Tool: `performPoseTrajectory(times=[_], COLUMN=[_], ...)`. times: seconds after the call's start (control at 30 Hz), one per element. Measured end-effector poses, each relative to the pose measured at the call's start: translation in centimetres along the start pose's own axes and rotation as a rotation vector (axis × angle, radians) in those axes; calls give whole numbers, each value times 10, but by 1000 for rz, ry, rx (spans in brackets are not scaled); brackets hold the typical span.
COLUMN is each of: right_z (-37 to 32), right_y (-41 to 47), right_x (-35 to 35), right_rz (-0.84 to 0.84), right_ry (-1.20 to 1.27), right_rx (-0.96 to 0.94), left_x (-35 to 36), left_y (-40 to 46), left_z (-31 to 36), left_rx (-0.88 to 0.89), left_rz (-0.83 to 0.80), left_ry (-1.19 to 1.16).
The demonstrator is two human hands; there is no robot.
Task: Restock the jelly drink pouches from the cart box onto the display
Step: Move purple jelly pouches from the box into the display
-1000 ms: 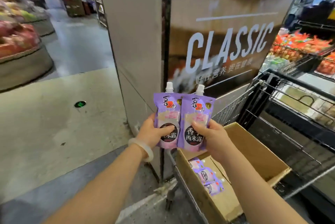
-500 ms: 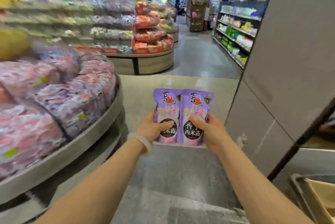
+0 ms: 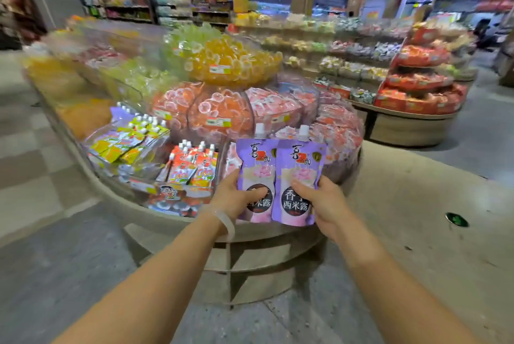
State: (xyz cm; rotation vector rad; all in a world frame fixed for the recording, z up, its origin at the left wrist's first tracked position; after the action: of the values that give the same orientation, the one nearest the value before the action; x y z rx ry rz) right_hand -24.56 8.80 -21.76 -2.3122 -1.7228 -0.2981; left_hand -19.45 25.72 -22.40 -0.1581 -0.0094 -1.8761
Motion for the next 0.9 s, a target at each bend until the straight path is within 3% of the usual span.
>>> performPoseTrajectory(times=[0.4, 0.67, 0.9], right_z=[68, 127, 191], right_y=[153, 200, 234], right_x=[242, 396, 533], right_rz=[-390, -619, -640], right_ry=[-61, -77, -124], right_rx=[113, 219, 245], left_x=[-229, -370, -518], left_y=[72, 77, 99], left_z=[30, 41, 37], left_rx=[13, -15, -49], left_rz=[459, 685, 761], left_ry=[-56, -81, -51])
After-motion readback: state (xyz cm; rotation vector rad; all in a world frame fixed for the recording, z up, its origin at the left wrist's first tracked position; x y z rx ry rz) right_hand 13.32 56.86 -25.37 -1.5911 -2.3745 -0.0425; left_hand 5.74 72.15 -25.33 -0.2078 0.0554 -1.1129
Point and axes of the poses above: each hand's wrist, its own y-axis towards the middle knuckle, its own x-axis out of the palm, z = x × y, the point moved 3 cm from there along y, towards the middle knuckle, and after that the axes turned 1 degree about y, right-handed, at the moved point
